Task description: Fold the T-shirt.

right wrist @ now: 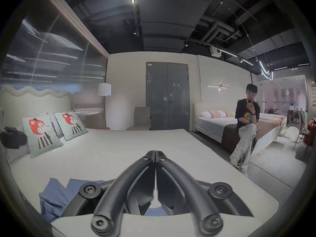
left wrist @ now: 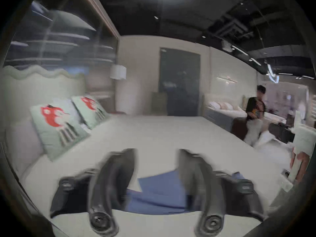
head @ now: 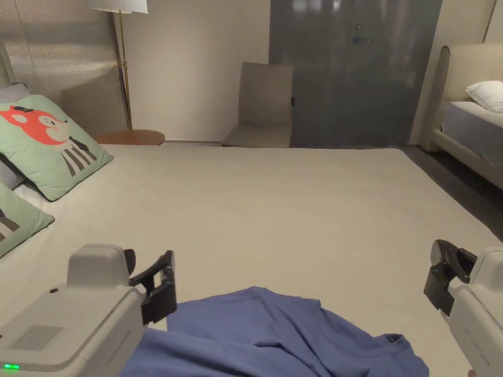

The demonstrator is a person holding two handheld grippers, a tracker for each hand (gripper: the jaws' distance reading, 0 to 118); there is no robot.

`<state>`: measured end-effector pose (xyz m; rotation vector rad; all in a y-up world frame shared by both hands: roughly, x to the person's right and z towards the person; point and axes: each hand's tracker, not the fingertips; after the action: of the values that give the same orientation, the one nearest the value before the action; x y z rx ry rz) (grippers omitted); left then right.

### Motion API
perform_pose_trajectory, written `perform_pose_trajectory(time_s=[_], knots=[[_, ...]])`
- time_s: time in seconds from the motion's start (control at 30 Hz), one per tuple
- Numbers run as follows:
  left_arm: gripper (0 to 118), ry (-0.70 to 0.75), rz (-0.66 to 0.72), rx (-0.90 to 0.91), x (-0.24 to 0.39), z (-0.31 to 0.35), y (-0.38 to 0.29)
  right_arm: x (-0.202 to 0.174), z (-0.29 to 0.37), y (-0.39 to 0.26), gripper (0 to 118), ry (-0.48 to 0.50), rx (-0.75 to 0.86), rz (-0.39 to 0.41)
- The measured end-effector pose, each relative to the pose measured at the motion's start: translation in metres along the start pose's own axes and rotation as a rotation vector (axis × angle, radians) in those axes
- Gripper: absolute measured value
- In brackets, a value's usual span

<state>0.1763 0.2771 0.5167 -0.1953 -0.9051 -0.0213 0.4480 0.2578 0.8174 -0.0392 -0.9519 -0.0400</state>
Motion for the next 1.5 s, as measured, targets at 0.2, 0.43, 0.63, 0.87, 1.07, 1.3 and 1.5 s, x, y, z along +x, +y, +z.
perform_pose_trajectory(time_s=[0.2,0.43,0.63,0.87,1.07,1.3,1.5], knots=[[0,0.049,0.02,0.017,-0.029,0.015,0.003,-0.007,0.0,-0.002,0,0.016,-0.003,0.002],[0,0.07,0.094,-0.307,-0.03,0.0,-0.051,-0.006,0.001,-0.011,0,0.014,-0.029,0.006],[94,0.078,0.213,-0.625,-0.038,-0.018,-0.134,-0.002,-0.001,-0.028,0,0.011,-0.082,0.021],[88,0.111,0.216,-0.758,-0.031,-0.035,-0.194,0.002,-0.007,-0.052,0,0.008,-0.177,0.051],[3,0.165,0.127,-0.715,-0.03,-0.03,-0.187,0.015,-0.026,-0.082,65,-0.036,-0.339,0.044],[2,0.107,0.131,-0.656,-0.026,-0.013,-0.168,0.031,-0.065,-0.129,109,-0.065,-0.64,0.026],[2,0.096,0.152,-0.637,-0.029,-0.007,-0.16,0.032,-0.09,-0.176,95,-0.079,-0.868,0.063]])
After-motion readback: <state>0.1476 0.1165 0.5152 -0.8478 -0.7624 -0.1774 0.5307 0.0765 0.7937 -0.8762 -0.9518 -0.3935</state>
